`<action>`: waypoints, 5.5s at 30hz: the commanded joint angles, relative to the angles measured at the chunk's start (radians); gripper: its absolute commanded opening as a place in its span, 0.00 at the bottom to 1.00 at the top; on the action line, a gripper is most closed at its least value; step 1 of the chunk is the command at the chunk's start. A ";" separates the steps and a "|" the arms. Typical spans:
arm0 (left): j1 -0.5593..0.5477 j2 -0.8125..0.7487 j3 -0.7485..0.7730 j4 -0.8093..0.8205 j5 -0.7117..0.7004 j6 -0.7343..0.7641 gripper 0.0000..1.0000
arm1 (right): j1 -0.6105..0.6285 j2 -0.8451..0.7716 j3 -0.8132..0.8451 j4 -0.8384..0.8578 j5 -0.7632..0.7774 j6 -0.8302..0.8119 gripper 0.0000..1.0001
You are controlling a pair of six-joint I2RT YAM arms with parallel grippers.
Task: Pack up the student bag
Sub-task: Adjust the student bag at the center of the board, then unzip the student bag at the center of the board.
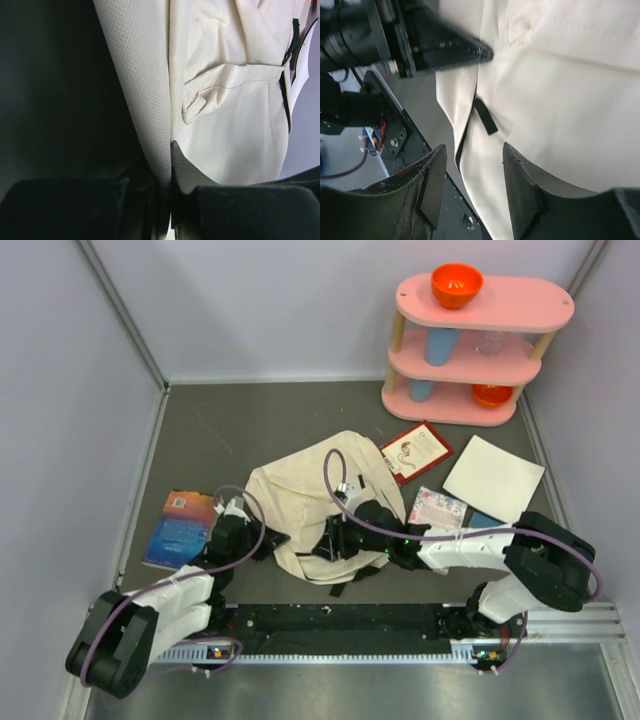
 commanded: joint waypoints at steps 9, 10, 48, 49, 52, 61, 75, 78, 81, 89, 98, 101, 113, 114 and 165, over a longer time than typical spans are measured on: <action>-0.006 -0.242 -0.062 -0.089 -0.065 0.030 0.00 | -0.037 0.103 0.001 0.112 -0.148 0.387 0.53; -0.006 -0.249 -0.062 -0.097 -0.068 0.030 0.00 | -0.030 0.108 -0.010 0.130 -0.137 0.422 0.53; -0.006 -0.354 -0.067 -0.140 -0.075 0.013 0.00 | -0.001 0.467 -0.024 0.692 -0.007 0.701 0.20; -0.006 -0.351 -0.067 -0.140 -0.075 0.012 0.00 | 0.000 0.467 -0.024 0.695 -0.005 0.695 0.15; -0.006 -0.351 -0.067 -0.139 -0.075 0.012 0.00 | 0.000 0.470 -0.019 0.696 -0.013 0.692 0.14; -0.006 -0.351 -0.065 -0.142 -0.072 0.013 0.00 | -0.013 0.473 -0.027 0.716 -0.010 0.687 0.22; -0.006 -0.352 -0.096 -0.143 -0.075 0.015 0.00 | -0.024 0.504 -0.022 0.775 -0.020 0.690 0.00; -0.006 -0.352 -0.094 -0.145 -0.076 0.015 0.00 | -0.024 0.488 -0.018 0.753 -0.023 0.652 0.00; -0.006 -0.351 -0.080 -0.166 -0.104 0.019 0.00 | -0.026 0.429 -0.007 0.669 -0.034 0.568 0.00; -0.004 -0.342 0.016 -0.274 -0.246 0.018 0.00 | 0.030 0.167 0.010 0.284 0.019 0.326 0.00; 0.002 -0.288 0.067 -0.269 -0.277 0.008 0.00 | 0.086 0.076 -0.045 0.169 0.076 0.272 0.00; 0.005 -0.274 0.070 -0.258 -0.277 0.007 0.00 | 0.091 0.051 -0.057 0.147 0.089 0.275 0.00; 0.095 -0.214 0.104 -0.248 -0.243 0.071 0.00 | 0.120 -0.121 -0.079 -0.014 0.155 0.204 0.00; 0.102 -0.205 0.104 -0.242 -0.234 0.079 0.00 | 0.120 -0.130 -0.079 -0.022 0.156 0.194 0.00; -0.059 -0.684 0.115 -0.722 0.065 -0.157 0.99 | 0.122 -0.151 -0.045 -0.086 0.309 0.098 0.00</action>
